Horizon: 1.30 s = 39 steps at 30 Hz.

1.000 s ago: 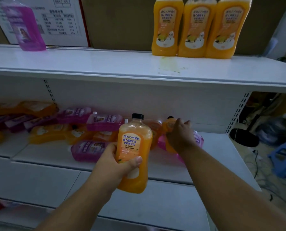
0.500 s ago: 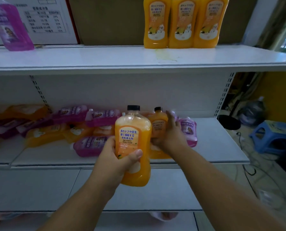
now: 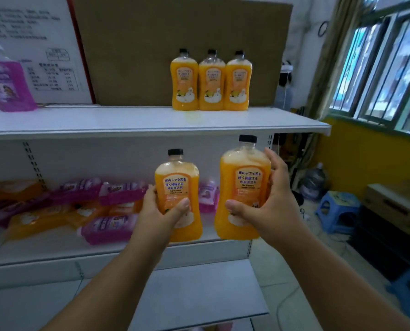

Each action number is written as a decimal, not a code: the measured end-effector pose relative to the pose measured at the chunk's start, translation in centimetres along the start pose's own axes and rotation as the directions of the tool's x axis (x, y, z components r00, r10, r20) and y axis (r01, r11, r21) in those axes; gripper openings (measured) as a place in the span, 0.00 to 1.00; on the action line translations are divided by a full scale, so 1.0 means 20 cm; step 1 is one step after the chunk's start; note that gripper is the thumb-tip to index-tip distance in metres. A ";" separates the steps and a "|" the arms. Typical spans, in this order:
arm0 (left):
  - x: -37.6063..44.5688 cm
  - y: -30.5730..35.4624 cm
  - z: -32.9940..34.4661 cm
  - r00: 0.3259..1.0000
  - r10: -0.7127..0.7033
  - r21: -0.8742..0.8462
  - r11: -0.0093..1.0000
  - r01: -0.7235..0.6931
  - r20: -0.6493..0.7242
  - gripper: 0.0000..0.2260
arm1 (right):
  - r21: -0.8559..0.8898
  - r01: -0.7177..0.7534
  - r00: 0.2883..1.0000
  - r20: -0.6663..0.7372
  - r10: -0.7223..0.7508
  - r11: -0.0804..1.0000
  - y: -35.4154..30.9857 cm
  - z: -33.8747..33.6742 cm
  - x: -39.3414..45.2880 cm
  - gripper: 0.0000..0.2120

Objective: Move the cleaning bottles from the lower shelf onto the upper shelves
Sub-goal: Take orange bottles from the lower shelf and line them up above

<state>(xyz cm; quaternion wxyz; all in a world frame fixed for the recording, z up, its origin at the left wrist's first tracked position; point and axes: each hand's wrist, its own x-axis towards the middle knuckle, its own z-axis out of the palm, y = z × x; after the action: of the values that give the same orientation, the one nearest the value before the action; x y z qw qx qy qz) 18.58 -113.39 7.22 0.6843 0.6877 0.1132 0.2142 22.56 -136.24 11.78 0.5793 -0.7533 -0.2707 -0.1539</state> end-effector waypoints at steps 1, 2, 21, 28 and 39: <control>-0.01 0.04 0.05 0.999 0.031 0.020 0.999 -0.031 0.012 0.28 | 0.020 0.026 1.000 -0.008 -0.026 0.999 -0.03 -0.07 0.01 0.52; -0.01 0.08 0.11 0.998 0.062 0.037 0.997 -0.063 0.027 0.27 | 0.031 0.050 0.999 -0.018 -0.049 0.998 -0.06 -0.14 0.02 0.52; 0.45 1.03 1.01 0.904 0.412 0.325 0.844 -0.427 0.119 0.32 | -0.098 0.310 0.940 -0.115 -0.320 0.946 -0.16 -0.98 0.79 0.53; 0.95 1.07 1.24 0.912 0.384 0.450 0.796 -0.405 0.141 0.38 | -0.197 0.289 0.936 -0.148 -0.319 0.937 -0.01 -0.95 1.14 0.55; 1.19 0.93 1.40 0.872 0.446 0.645 0.611 -0.460 0.200 0.47 | -0.178 0.200 0.959 -0.167 -0.230 0.963 0.26 -0.97 1.32 0.53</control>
<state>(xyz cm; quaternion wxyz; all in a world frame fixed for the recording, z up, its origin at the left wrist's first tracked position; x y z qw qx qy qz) 49.63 -128.42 29.70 0.3121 0.8955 -0.0008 0.3174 48.53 -149.76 27.48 0.5199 -0.7452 -0.2827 -0.3073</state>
